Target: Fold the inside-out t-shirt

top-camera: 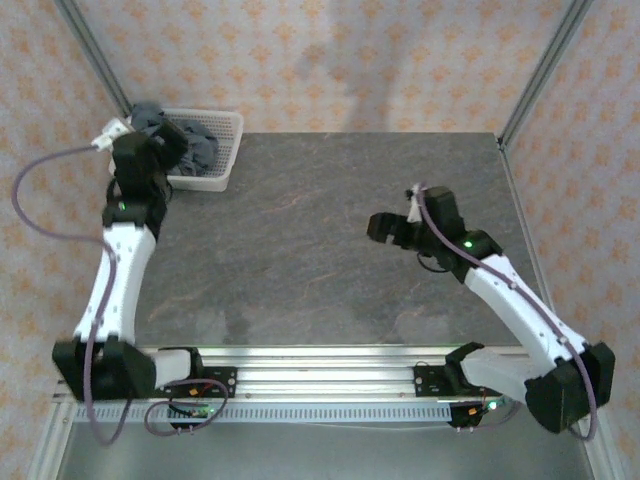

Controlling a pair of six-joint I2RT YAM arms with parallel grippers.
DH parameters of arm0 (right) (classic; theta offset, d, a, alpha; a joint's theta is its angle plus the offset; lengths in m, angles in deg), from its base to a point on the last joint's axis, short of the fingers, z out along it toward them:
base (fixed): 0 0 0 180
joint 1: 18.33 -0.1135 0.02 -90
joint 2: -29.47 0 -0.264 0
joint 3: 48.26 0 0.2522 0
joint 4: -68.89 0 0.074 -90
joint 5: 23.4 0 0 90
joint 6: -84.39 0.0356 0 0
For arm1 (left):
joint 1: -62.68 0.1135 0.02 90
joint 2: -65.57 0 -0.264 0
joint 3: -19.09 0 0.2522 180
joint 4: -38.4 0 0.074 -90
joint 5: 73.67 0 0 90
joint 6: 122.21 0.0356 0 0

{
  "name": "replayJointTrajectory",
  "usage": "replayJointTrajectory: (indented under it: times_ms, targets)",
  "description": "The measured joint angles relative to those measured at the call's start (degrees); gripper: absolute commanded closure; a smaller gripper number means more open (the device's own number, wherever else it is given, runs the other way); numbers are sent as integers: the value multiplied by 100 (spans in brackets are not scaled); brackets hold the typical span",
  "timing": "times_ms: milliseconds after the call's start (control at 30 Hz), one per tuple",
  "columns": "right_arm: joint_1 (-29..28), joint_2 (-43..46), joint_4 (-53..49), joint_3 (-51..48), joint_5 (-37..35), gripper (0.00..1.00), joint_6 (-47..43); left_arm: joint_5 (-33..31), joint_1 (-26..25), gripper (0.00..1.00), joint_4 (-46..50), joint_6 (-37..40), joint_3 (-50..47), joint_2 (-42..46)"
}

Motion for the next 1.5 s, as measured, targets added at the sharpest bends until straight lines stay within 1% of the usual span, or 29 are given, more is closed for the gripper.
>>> replayJointTrajectory:
  times_ms: [33, 67, 100, 167, 200, 300, 433, 467, 500, 533, 567, 633, 667, 733, 833, 933, 1033, 1100, 1200, 1300, 1400, 1500]
  targets:
    - [-151, -114, -208, 85, -24, 7, 17, 111, 129, 7, 293, -120, 472, -422]
    - [-278, -203, -400, 142, -55, 7, 42, 205, 256, 8, 728, -260, 1152, -1025]
    - [-341, -245, -522, 149, -87, 6, 81, 271, 345, 9, 1156, -361, 1908, -1698]
    - [-389, -258, -719, 149, -164, 6, 175, 382, 435, 11, 1718, -490, 3088, -2782]
    - [-402, -254, -745, 149, -181, 6, 219, 435, 474, 11, 1891, -557, 3519, -3244]
    - [-400, -245, -739, 136, -225, 5, 304, 614, 590, 10, 2225, -719, 4212, -4286]
    - [-402, -278, -730, 107, -267, 4, 313, 960, 769, 3, 2455, -728, 5075, -5558]
    - [-402, -326, -730, 107, -284, 4, 308, 1025, 800, 3, 2468, -726, 5294, -5845]
    - [-404, -400, -721, 107, -291, 4, 291, 1104, 826, 5, 2441, -713, 5482, -6096]
    - [-407, -492, -717, 107, -291, 4, 286, 1141, 831, 11, 2428, -699, 5668, -6299]
    - [-411, -608, -717, 107, -291, 4, 284, 1176, 831, 35, 2433, -680, 5816, -6472]
    - [-411, -817, -728, 107, -291, 4, 271, 1246, 826, 89, 2474, -592, 6085, -6730]
    - [-415, -890, -734, 107, -289, 4, 271, 1279, 826, 100, 2511, -533, 6234, -6830]
    - [-415, -946, -745, 107, -289, 4, 271, 1412, 824, 100, 2621, -378, 6516, -6922]
    - [-426, -879, -745, 107, -310, 4, 293, 1609, 807, 100, 2651, -125, 6634, -6706]
    - [-428, -680, -723, 107, -354, 4, 363, 1858, 726, 100, 2664, -85, 6566, -6022]
    - [-428, -328, -625, 85, -431, 4, 511, 2074, 527, 100, 2667, -129, 6454, -4863]
    - [-437, -63, -538, 63, -503, 4, 610, 2179, 299, 100, 2640, -133, 6452, -3971]
    - [-437, 267, -424, -11, -575, 3, 745, 2299, -221, 100, 2448, -116, 6470, -2610]
    - [-437, 492, -400, -131, -678, 3, 820, 2339, -820, 100, 2234, -2, 6408, -1547]
    - [-437, 675, -345, -317, -787, 3, 929, 2295, -1209, 100, 1976, 28, 5729, -623]
    - [-437, 785, -304, -468, -850, 3, 1045, 2273, -1429, 100, 1670, 22, 4769, -162]
